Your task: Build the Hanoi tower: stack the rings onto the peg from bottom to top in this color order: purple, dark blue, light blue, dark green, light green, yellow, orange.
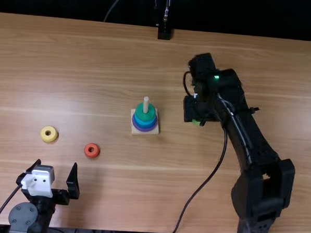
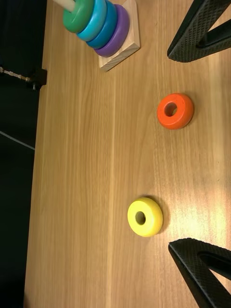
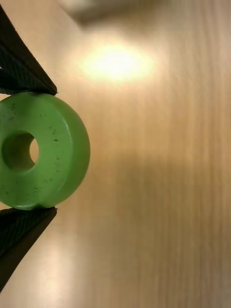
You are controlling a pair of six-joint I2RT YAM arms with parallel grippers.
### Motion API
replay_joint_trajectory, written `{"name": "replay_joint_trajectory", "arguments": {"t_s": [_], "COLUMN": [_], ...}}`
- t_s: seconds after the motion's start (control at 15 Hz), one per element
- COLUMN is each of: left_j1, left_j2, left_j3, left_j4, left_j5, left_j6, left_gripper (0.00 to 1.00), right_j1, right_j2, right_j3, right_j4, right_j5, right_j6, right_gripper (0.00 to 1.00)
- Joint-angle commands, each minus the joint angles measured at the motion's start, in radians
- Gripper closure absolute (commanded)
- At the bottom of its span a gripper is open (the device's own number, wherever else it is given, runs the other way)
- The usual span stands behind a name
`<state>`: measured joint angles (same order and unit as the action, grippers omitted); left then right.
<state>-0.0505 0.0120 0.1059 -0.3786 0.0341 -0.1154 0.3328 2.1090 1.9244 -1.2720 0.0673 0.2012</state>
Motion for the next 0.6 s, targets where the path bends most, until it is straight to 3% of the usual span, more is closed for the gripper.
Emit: {"name": "replay_joint_trajectory", "arguments": {"t_s": [0.0,0.53], "left_j1": [0.017,0.017], "left_j2": [-0.012,-0.012], "left_j3": [-0.106,-0.106], "left_j4": [-0.069,-0.069], "left_j5": [0.021,0.021], "left_j6": [0.003,0.003], "left_gripper": [0.00,0.00], "right_j1": [0.045,0.215], "right_j2": [-0.023,0.106], "right_j3": [0.145,0.584], "right_j4": [-0.054,-0.119], "right_j5": [-0.001,0.001], "right_j6": [-0.006,0.005], "right_gripper": [1.00,1.00]}}
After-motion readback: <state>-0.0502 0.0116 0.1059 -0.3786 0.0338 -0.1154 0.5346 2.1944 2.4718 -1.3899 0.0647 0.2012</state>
